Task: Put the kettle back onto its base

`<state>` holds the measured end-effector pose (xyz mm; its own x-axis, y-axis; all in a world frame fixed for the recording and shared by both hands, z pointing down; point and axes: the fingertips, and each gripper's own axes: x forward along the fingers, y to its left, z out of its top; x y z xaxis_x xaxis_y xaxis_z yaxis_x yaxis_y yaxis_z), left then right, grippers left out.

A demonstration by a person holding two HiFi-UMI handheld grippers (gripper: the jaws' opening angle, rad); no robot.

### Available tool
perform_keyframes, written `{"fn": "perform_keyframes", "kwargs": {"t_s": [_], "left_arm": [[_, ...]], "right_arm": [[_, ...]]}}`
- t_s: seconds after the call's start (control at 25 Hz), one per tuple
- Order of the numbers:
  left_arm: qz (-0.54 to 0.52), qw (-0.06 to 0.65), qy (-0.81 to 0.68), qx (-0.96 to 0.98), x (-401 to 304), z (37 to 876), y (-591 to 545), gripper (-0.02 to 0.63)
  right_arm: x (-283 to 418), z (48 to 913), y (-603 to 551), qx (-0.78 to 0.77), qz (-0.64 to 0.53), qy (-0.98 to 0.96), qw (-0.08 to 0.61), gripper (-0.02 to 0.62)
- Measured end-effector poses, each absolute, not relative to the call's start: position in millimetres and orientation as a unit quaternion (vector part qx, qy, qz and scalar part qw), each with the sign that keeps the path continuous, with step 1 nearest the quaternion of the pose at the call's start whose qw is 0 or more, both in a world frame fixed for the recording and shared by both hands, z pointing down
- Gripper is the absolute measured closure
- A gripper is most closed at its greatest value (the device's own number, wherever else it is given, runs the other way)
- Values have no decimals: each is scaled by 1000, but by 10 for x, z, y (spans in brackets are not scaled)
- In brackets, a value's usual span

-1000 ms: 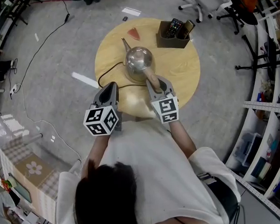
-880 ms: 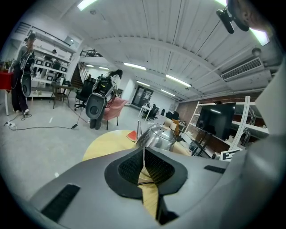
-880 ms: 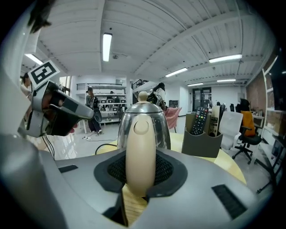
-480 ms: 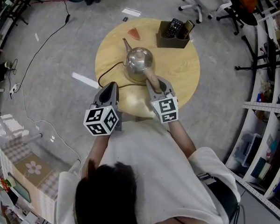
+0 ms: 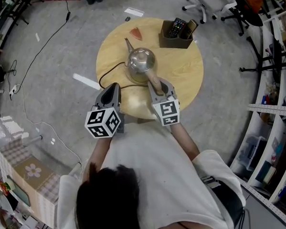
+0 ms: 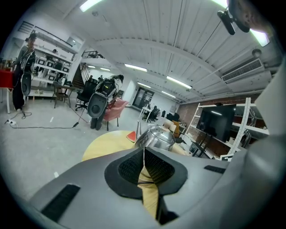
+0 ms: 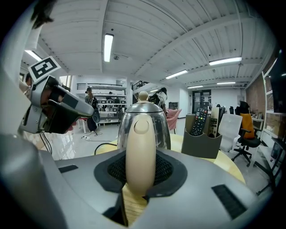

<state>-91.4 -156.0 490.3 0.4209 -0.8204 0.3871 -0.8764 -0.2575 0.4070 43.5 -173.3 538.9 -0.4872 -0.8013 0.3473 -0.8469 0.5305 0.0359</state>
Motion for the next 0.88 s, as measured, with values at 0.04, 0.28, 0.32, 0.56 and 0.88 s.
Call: {"fn": "perform_keyframes", "kwargs": {"t_s": [0.04,0.28,0.32,0.56,0.88], "left_arm": [[49,289,-536,792,-905,4902,-1560,574],[51,290,-533,793,-858,4915,-1576,574],[51,289,-532,795,-843,4913,-1573,574],[55,282,-524,802,-798,4883,-1568,574],[55,284,-514,808,-775,4891,-1547,574]], "right_arm": [[438,5390,-1731,479,71,-860,162,497],[408,5435,-1752,470,90,-863,162,483],[390,5478,-1737,465,98,-864,167,417],[346,5595,-1638,454,120,-862,189,341],[428,5530,-1609,459,142,-857,186,339]]}}
